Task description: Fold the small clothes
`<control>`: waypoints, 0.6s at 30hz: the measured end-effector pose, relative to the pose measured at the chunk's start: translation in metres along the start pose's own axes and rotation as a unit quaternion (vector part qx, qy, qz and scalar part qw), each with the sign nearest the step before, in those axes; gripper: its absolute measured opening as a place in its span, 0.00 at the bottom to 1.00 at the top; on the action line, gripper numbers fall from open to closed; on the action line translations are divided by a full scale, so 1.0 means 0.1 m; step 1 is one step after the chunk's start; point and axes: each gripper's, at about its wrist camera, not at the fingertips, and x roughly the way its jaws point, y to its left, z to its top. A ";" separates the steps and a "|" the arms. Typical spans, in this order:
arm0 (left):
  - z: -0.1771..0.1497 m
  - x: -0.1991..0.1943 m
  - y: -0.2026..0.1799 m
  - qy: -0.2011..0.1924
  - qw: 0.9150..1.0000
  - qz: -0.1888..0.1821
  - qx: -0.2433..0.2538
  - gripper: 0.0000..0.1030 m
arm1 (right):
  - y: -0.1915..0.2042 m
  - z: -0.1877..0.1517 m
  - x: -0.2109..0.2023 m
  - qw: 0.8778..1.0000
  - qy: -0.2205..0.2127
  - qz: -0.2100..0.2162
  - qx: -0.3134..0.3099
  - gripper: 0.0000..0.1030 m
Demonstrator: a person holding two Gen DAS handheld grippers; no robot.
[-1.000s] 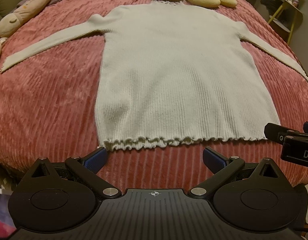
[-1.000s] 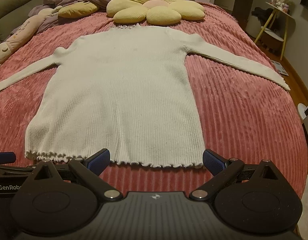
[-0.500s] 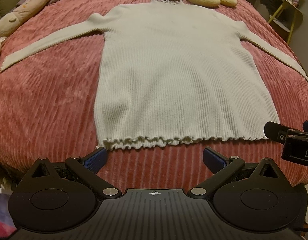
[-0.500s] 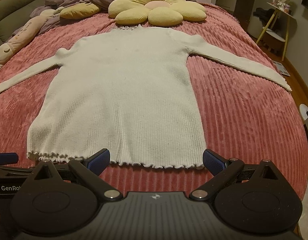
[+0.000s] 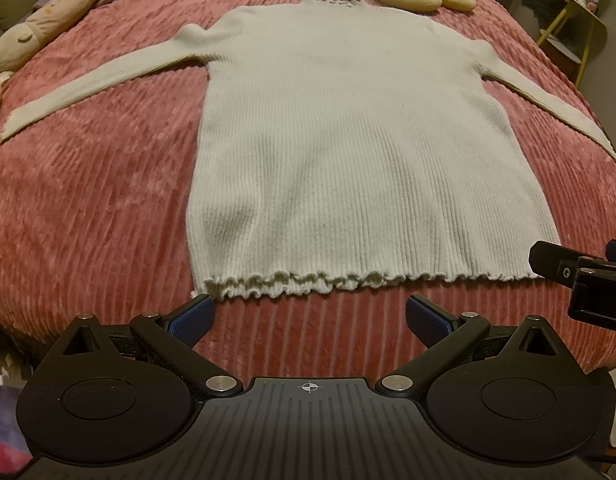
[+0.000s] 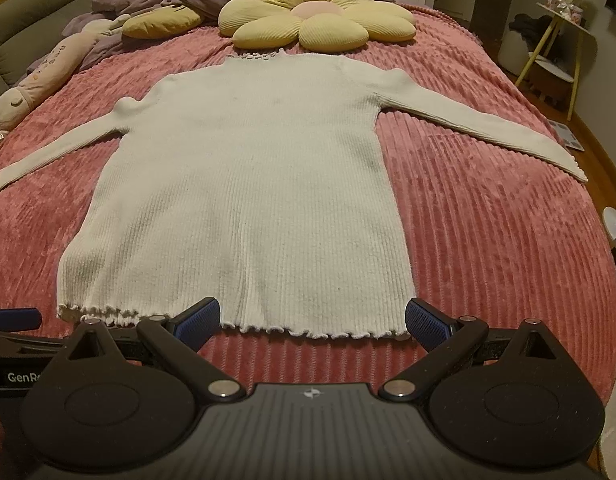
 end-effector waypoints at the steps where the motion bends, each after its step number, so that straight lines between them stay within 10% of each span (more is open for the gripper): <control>1: 0.00 0.01 0.00 0.000 1.000 0.000 0.000 1.00 | 0.00 0.00 0.00 1.000 0.000 0.001 0.000 0.96; 18: 0.01 0.06 0.02 0.006 1.000 0.001 -0.005 1.00 | -0.02 0.00 0.03 1.000 0.002 0.013 -0.001 0.96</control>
